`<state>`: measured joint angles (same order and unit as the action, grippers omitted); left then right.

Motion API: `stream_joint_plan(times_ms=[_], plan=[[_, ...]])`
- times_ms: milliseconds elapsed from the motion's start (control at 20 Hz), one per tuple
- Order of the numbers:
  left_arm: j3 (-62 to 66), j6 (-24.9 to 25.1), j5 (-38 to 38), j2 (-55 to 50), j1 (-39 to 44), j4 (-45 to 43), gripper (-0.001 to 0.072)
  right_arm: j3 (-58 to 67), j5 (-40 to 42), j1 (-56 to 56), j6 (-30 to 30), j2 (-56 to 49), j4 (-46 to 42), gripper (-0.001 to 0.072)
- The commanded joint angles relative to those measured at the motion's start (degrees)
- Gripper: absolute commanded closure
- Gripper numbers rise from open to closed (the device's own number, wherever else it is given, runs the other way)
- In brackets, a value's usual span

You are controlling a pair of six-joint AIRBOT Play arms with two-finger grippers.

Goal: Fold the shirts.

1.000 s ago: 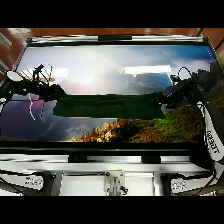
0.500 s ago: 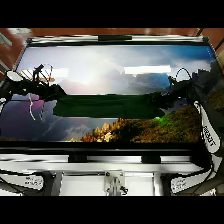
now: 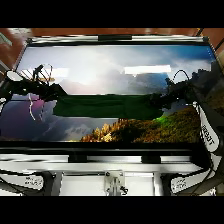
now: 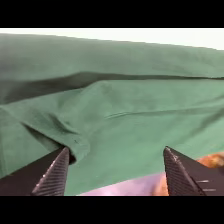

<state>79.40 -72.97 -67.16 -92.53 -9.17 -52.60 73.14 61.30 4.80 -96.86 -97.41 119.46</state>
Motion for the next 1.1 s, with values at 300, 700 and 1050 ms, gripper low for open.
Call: stream_joint_plan(times_ms=[300, 700, 1050], plan=[[-0.04, -2.19, -0.81, -0.13, 10.14, 14.27, 0.0406, 0.07, 4.66, 0.5, 0.26, 15.21, -0.11, 0.0652], [-0.26, -4.7, 9.55, -2.36, 29.97, 14.34, 0.0671, 0.07, 17.03, 0.5, 3.8, 27.04, -2.08, 0.0652], [-0.24, -5.81, 18.16, -6.67, 41.88, 15.26, 0.067, 0.07, 26.21, 0.5, 7.48, 37.7, -2.58, 0.0651]])
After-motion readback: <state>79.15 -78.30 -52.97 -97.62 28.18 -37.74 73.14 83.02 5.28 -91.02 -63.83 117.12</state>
